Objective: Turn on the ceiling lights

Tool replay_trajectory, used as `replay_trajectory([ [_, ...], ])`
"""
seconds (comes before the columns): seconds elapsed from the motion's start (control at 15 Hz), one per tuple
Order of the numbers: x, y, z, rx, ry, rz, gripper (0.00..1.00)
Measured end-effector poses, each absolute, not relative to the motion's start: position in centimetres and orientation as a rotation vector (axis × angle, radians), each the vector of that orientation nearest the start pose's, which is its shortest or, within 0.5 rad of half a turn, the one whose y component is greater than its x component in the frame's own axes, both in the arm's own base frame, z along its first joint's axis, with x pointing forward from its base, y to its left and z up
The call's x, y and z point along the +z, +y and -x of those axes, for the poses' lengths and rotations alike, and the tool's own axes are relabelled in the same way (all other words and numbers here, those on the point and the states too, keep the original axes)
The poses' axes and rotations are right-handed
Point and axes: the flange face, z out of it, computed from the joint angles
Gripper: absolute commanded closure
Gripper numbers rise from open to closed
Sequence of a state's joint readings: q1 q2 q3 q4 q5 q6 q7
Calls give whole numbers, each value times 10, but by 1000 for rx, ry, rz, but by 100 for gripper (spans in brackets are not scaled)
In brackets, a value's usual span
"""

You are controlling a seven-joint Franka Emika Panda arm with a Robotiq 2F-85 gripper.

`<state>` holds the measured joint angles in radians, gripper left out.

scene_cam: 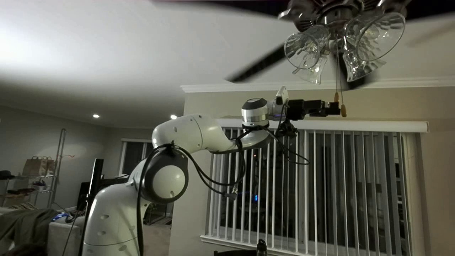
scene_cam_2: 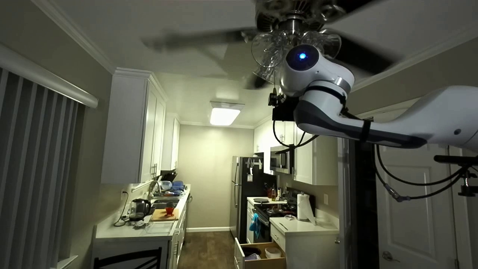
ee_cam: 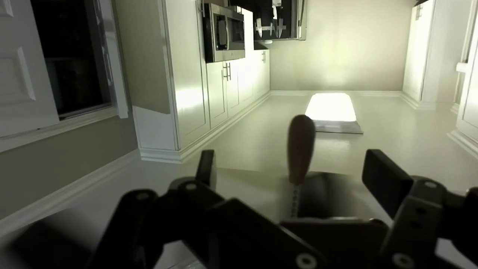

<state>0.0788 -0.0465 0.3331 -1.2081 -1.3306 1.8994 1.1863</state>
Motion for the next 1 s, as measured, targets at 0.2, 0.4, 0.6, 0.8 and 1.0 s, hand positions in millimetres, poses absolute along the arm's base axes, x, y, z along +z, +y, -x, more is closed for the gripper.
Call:
replay_trajectory([
  [0.2,914,143,-497,-2386,1122,2461,18],
  [0.4,917,138,-505,-2380,1155,2446,40],
  [0.6,921,133,-510,-2377,1186,2429,59],
  [0.8,924,130,-512,-2388,1212,2412,80],
  [1.0,926,129,-514,-2386,1235,2405,94],
])
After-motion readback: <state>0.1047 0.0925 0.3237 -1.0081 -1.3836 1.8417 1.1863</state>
